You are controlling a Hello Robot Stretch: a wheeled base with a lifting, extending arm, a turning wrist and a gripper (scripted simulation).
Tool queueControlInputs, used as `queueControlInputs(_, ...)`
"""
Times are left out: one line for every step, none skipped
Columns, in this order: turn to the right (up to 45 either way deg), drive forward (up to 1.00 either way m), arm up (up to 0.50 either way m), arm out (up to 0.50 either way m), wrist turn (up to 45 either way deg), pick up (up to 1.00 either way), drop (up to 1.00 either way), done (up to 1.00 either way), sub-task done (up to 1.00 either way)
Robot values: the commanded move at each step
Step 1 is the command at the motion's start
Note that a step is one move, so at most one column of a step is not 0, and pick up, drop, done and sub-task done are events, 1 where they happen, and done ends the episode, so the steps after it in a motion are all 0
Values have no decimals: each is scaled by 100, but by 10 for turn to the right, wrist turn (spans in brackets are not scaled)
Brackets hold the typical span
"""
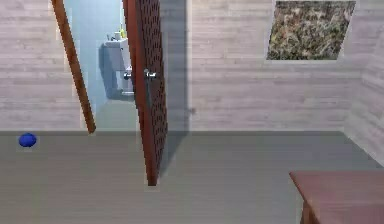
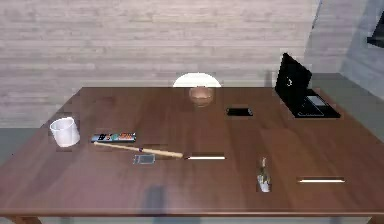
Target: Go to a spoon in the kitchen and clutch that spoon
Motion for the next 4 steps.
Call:
queueControlInputs(-270, 0, 0, 0, 0, 0, 0, 0, 0)
queueControlInputs(0, 100, 0, 0, 0, 0, 0, 0, 0)
queueControlInputs(-30, 0, 0, 0, 0, 0, 0, 0, 0)
queueControlInputs(0, 70, 0, 0, 0, 0, 0, 0, 0)
